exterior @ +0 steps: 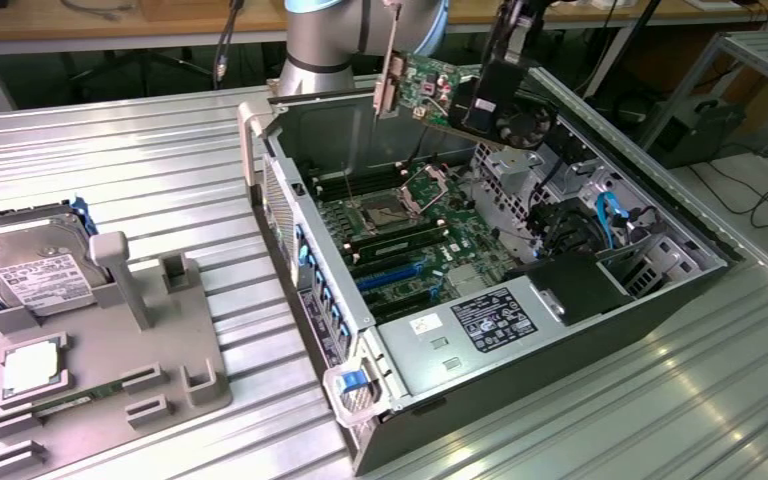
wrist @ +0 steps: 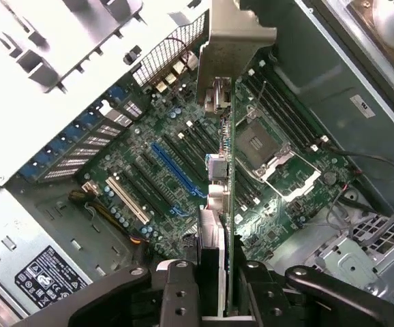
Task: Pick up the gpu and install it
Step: 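Insert the gpu into the slot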
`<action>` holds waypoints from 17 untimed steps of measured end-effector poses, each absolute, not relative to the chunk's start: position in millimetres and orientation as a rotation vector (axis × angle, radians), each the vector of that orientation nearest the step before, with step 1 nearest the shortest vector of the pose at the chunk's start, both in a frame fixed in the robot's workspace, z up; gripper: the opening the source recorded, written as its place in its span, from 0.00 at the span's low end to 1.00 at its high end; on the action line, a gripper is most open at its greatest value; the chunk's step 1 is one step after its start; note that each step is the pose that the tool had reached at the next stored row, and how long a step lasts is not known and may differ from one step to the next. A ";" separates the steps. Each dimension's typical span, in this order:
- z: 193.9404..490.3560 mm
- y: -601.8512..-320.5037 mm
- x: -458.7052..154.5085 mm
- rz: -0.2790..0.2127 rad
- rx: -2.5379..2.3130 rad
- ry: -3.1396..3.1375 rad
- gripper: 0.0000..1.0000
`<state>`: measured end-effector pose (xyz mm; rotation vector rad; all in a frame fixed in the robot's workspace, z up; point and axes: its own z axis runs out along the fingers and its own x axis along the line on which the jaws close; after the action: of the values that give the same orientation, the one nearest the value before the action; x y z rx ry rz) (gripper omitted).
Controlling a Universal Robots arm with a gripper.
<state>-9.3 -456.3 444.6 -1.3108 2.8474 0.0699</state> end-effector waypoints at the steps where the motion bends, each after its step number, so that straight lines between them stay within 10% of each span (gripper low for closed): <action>1: 444.6 -456.3 -9.3 0.070 -1.362 2.824 0.28; 17: 444.6 -456.4 -9.3 0.072 -1.693 2.645 0.28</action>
<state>-9.3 -456.4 444.6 -1.6925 2.6454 0.0716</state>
